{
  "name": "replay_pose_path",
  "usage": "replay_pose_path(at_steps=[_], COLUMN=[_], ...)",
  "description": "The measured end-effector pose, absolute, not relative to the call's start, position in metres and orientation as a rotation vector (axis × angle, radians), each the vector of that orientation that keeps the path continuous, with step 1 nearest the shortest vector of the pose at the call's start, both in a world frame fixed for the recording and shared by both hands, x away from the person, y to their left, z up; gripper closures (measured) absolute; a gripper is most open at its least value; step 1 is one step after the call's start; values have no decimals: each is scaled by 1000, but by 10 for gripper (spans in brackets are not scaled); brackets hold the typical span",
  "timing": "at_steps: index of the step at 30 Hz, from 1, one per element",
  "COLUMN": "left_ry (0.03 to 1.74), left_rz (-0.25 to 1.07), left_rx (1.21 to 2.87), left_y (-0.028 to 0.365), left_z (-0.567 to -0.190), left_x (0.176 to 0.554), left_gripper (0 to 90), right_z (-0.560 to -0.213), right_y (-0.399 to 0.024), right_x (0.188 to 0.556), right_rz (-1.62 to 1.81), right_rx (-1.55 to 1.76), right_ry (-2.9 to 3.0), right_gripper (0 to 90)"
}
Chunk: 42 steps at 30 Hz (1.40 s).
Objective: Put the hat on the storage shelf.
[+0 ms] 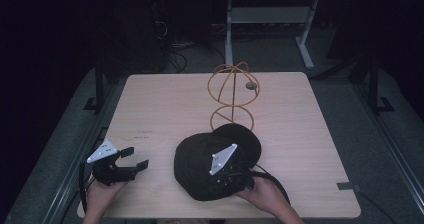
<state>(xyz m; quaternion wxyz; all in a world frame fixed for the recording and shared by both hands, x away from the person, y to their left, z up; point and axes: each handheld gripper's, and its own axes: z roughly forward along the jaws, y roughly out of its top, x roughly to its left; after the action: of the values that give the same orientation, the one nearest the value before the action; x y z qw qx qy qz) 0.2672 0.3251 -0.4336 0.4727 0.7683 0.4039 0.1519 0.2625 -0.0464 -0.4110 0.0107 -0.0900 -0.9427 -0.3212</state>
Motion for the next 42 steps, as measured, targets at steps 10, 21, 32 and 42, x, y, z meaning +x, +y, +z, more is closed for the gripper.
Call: replay_pose_path(at_steps=[10,21,32,42], left_ry=[982,979,974,960], left_rz=[369,367,363,344], left_rx=[1887,1896,1899,1903], left_y=[324,323,321,318], left_z=[-434,-434,-435,-434], left_x=[267,268,267,268], left_gripper=[177,177,177,177], right_z=[-421,-428,-431,-413], right_y=[-38,-31,-25,-30], right_x=[262,262,260,259], right_rz=[-944,-887,-827,-963], right_rx=[-295,-288,-273,-294], right_ry=[-2963,-2995,-3002,-2944], right_gripper=[709,721,810,814])
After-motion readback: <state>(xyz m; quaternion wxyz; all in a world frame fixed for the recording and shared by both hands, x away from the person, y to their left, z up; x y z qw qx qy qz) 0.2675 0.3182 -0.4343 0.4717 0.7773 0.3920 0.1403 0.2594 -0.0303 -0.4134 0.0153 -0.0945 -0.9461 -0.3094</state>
